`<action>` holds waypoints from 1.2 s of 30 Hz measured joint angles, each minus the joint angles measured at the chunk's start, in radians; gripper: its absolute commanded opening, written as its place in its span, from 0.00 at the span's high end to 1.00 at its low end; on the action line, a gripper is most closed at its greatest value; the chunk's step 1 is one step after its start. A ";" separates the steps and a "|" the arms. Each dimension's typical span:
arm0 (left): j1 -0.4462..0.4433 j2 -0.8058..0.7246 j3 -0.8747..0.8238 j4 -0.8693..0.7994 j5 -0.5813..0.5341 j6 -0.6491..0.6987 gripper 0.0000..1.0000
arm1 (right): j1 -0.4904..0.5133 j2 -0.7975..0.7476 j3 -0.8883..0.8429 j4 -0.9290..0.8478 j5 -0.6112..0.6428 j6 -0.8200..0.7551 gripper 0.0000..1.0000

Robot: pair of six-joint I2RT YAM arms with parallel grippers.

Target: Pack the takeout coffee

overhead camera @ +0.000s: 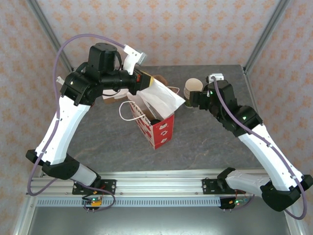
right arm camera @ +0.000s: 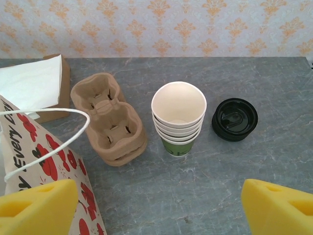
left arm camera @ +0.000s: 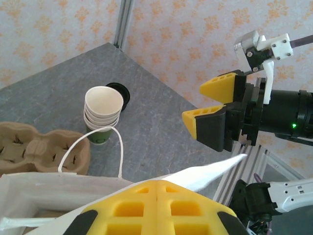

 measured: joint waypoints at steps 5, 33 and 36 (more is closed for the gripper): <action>0.000 0.034 0.001 -0.018 0.002 0.051 1.00 | -0.006 -0.005 0.000 -0.008 0.000 0.000 0.13; 0.116 0.212 0.024 -0.163 -0.185 0.184 1.00 | -0.010 -0.002 0.001 -0.021 0.000 0.004 0.13; 0.103 0.245 0.016 -0.165 -0.160 0.187 1.00 | -0.010 0.009 0.003 -0.021 0.000 0.004 0.12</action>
